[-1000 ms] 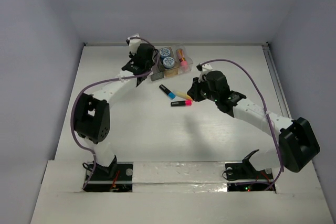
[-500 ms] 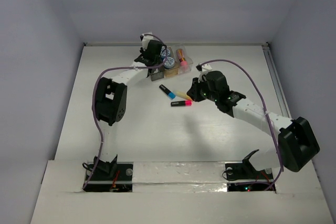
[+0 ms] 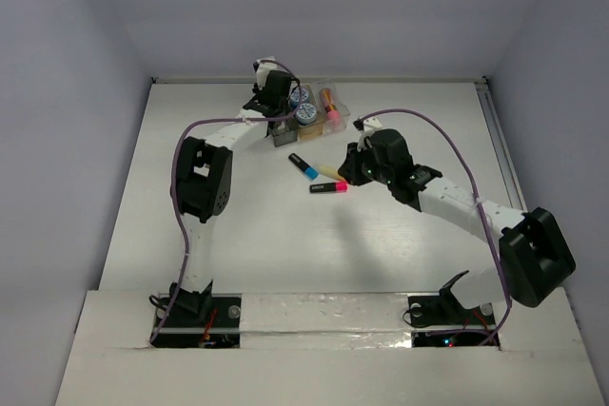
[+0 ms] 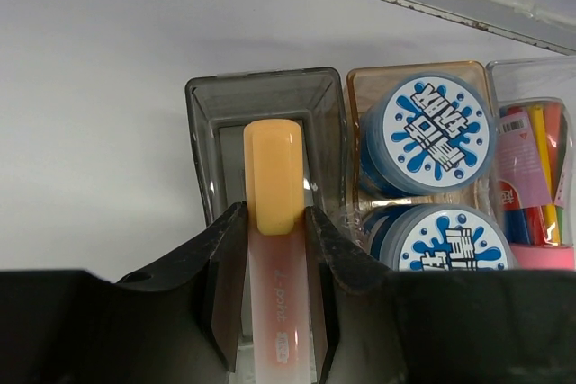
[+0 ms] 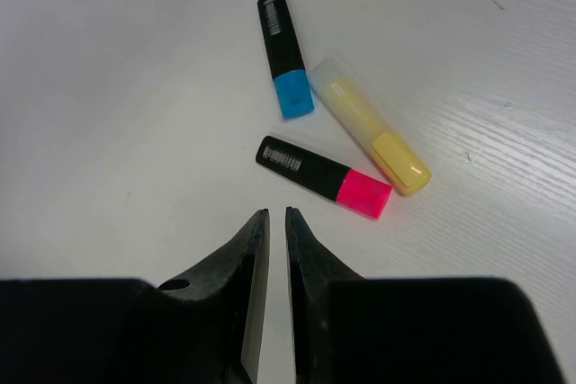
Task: Sort the stationery into containers
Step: Place the pen in the storage box.
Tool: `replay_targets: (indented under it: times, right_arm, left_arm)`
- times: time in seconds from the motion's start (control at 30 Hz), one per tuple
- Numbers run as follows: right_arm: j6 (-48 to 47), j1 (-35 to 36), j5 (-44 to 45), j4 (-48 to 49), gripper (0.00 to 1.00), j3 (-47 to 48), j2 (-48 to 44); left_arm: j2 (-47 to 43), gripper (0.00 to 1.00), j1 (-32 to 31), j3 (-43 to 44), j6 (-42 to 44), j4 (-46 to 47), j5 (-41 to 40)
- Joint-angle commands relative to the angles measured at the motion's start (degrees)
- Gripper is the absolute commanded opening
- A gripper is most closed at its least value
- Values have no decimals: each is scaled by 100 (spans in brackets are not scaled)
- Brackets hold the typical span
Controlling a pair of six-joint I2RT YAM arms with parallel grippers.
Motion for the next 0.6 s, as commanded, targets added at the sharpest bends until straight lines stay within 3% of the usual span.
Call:
replay_targets:
  times: [0.0, 0.13, 0.33, 0.43, 0.5, 0.53, 0.57]
  right_arm:
    - [-69, 48, 42, 256, 19, 22, 21]
    - [-69, 48, 50, 247, 20, 31, 30]
    - [-95, 48, 42, 220, 26, 57, 118]
    - [-122, 48, 16, 229, 29, 74, 162]
    - [-131, 48, -46, 229, 22, 110, 224]
    - [-131, 48, -168, 238, 7, 127, 250]
    - [-131, 48, -221, 255, 0, 136, 285]
  left_arm:
    - [-162, 24, 17, 29, 35, 245, 70]
    - [-277, 29, 17, -51, 17, 271, 87]
    - [-434, 54, 17, -86, 26, 148, 149]
    - [-838, 54, 17, -322, -35, 200, 219]
    - [-1441, 53, 17, -551, -123, 419, 341]
    - [-1672, 50, 17, -856, -158, 499, 394]
    - [-1953, 48, -35, -1042, -193, 569, 430]
